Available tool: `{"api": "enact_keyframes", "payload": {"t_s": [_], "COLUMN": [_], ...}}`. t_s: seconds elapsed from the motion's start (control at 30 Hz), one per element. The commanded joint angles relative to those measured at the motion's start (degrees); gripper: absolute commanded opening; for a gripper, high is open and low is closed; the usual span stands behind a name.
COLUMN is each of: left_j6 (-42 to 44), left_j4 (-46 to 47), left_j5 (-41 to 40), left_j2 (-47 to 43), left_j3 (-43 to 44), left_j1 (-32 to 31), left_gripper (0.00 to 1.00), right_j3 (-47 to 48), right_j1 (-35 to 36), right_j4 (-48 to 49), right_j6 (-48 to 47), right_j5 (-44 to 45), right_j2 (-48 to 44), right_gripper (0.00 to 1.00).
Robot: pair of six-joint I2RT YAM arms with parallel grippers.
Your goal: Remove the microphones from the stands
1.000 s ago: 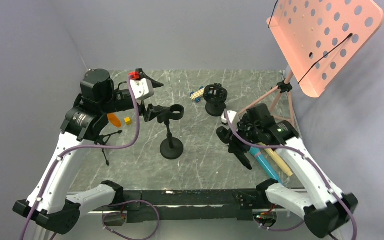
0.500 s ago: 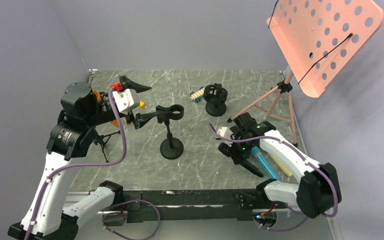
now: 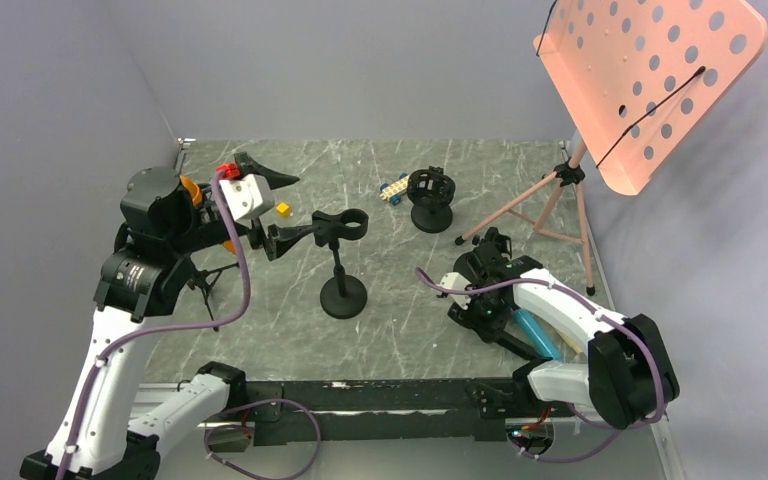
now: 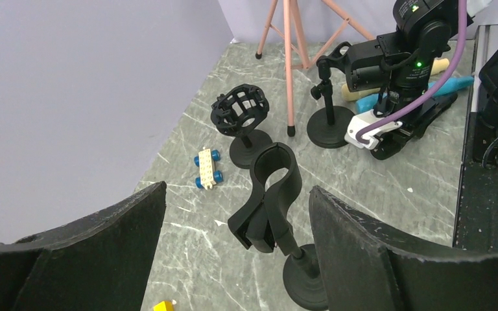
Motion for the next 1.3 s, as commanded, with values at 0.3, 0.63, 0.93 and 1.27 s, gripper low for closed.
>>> {"api": "enact_keyframes", "payload": {"t_s": [0.3,0.63,0.93,1.27], "left_j6": [0.47,12.85,19.26,22.17], "left_j4": [-0.74,-13.84,-19.78,-23.95], "left_j5": [2.08,-3.19,-7.53,-10.88], "left_j2": [-1.84,-8.49,-12.70,-9.56], "left_j3": [-0.57,-7.59,-13.69,-11.14], "left_j1": [1.02,1.04,1.02,2.84], "left_gripper": [0.86,0.86,0.87,0.85], "right_j3": [8.77,31.79,61.99,80.02], "right_j1": [-0.28,0.09,2.43,17.10], "right_j4": [-10.22,-21.50,-10.98,-2.04], "right_j6": [-1.56,1.74,12.05,7.44], "right_j5": [-5.07,-24.87,-31.91,-29.38], "right_j2": [-7.61,-15.78,-0.25,19.33], "right_gripper": [0.61,0.71,0.81,0.81]}}
